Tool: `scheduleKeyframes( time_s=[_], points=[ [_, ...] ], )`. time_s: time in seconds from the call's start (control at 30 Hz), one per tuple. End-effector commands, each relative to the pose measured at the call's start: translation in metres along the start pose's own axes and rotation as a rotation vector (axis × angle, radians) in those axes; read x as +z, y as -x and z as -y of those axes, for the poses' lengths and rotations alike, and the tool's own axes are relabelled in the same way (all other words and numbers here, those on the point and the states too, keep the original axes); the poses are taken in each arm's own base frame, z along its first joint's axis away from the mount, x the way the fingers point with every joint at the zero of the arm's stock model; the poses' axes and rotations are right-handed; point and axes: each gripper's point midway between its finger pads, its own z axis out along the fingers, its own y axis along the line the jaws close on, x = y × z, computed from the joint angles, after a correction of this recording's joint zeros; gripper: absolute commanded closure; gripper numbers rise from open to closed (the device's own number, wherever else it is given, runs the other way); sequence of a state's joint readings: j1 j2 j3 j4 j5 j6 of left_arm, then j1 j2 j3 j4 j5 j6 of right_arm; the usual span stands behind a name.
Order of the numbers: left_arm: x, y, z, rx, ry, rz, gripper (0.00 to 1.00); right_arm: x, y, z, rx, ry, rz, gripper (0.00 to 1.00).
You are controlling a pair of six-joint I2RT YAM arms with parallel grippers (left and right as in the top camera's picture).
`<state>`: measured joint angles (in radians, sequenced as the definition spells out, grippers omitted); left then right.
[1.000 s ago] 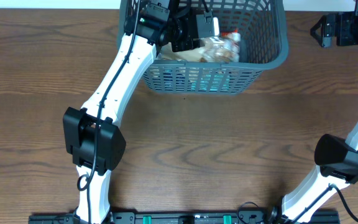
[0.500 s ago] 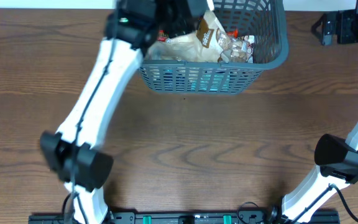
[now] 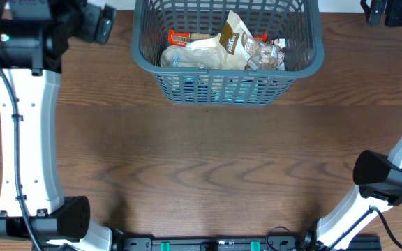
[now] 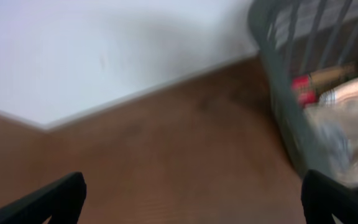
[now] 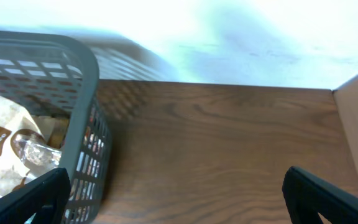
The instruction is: Pack container
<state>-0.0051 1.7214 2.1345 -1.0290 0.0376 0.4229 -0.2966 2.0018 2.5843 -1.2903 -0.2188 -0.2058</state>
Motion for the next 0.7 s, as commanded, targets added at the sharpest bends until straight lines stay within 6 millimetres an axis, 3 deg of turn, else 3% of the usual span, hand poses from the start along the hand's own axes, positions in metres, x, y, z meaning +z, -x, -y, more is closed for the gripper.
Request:
scheduleKeyframes(
  time_s=[0.0,0.07,0.23,0.5,0.67],
  points=[
    [-0.008,-0.015,-0.005,-0.102,0.004,-0.053,0.01,0.002,-0.005,0.005,0.025,-0.062,-0.029,0.01],
    [-0.009,-0.028,-0.003,-0.122,-0.006,-0.102,0.01,0.002,-0.008,0.008,0.022,-0.097,-0.047,0.01],
    [-0.011,-0.041,0.002,-0.135,-0.022,-0.159,0.01,0.0,-0.01,-0.005,0.001,-0.092,-0.064,0.01],
    [-0.018,-0.08,-0.002,-0.162,-0.038,-0.305,0.01,-0.004,-0.045,-0.032,-0.039,-0.105,-0.226,0.01],
    [-0.019,-0.091,-0.015,-0.189,-0.018,-0.329,0.01,-0.016,-0.056,-0.039,-0.031,-0.138,-0.275,0.01]
  ],
)
